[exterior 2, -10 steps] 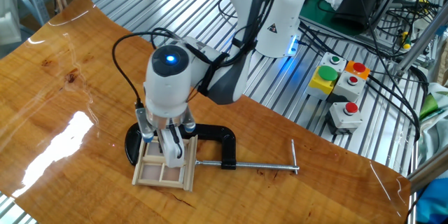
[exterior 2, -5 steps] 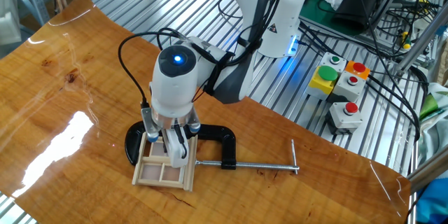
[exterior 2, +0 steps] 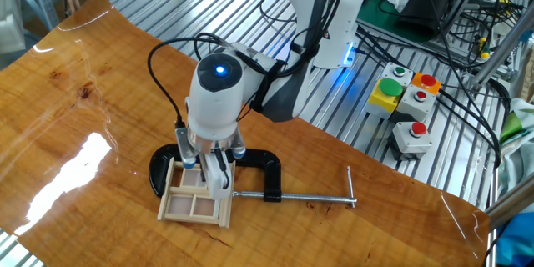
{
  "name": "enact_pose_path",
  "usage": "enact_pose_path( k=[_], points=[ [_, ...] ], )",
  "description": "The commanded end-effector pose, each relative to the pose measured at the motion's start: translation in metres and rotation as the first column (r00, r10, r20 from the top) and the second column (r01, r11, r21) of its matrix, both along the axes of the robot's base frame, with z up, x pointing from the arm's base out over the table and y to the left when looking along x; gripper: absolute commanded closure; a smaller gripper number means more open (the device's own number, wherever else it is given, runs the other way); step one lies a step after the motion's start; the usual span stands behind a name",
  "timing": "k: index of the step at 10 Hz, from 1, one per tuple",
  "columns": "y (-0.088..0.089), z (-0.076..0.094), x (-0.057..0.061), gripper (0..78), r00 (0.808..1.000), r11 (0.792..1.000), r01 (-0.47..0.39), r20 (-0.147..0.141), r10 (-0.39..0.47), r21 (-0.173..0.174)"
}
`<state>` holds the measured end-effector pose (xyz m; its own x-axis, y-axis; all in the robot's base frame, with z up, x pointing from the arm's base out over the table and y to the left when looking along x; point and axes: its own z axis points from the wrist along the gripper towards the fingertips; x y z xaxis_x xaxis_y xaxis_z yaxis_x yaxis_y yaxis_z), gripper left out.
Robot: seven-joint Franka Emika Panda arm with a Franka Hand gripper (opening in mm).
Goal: Open a sliding window
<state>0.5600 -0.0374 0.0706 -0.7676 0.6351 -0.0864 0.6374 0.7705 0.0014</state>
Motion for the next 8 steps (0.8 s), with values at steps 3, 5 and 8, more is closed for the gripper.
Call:
enact_pose_path(
  k=[3, 5, 8],
  points=[
    [0.0067, 0.0042, 0.0015, 77.6, 1.0, 1.0, 0.005, -0.002, -0.006, -0.02],
    [0.007, 0.0045, 0.005, 77.6, 1.0, 0.999, 0.004, 0.0, -0.004, -0.05],
    [0.0061, 0.0044, 0.0068, 77.6, 1.0, 0.999, 0.003, 0.001, -0.003, -0.051]
  ],
)
